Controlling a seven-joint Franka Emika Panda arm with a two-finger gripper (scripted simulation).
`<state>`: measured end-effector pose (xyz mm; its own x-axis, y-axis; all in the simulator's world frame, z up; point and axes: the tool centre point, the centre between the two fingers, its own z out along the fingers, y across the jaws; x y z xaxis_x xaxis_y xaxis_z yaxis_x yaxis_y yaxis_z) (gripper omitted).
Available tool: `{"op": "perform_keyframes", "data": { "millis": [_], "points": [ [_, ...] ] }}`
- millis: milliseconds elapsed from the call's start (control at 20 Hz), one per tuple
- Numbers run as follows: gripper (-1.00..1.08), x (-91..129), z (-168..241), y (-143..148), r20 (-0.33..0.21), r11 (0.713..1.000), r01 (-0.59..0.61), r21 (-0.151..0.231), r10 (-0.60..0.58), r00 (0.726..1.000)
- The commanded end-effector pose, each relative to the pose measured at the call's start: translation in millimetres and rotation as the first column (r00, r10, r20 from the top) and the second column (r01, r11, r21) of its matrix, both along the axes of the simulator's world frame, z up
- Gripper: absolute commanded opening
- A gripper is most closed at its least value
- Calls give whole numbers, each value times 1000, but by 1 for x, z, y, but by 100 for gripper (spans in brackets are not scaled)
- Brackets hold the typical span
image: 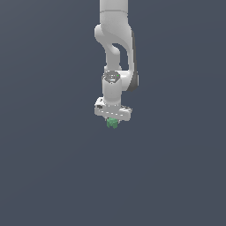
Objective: Pick up the object and move it to a goal position.
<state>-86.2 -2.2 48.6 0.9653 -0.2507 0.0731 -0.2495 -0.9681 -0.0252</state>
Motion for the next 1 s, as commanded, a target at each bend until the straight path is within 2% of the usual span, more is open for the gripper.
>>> {"op": "perform_keyframes", "data": {
  "millis": [0, 250, 450, 950],
  "points": [
    [-100, 13, 6, -6, 43, 1000, -4, 3, 4, 999],
    [-100, 47, 23, -20, 157, 1000, -16, 9, 15, 987],
    [-100, 75, 41, -32, 253, 1000, -27, 15, 22, 967],
    [-100, 133, 95, -60, 471, 998, -55, 26, 36, 881]
  ]
}}
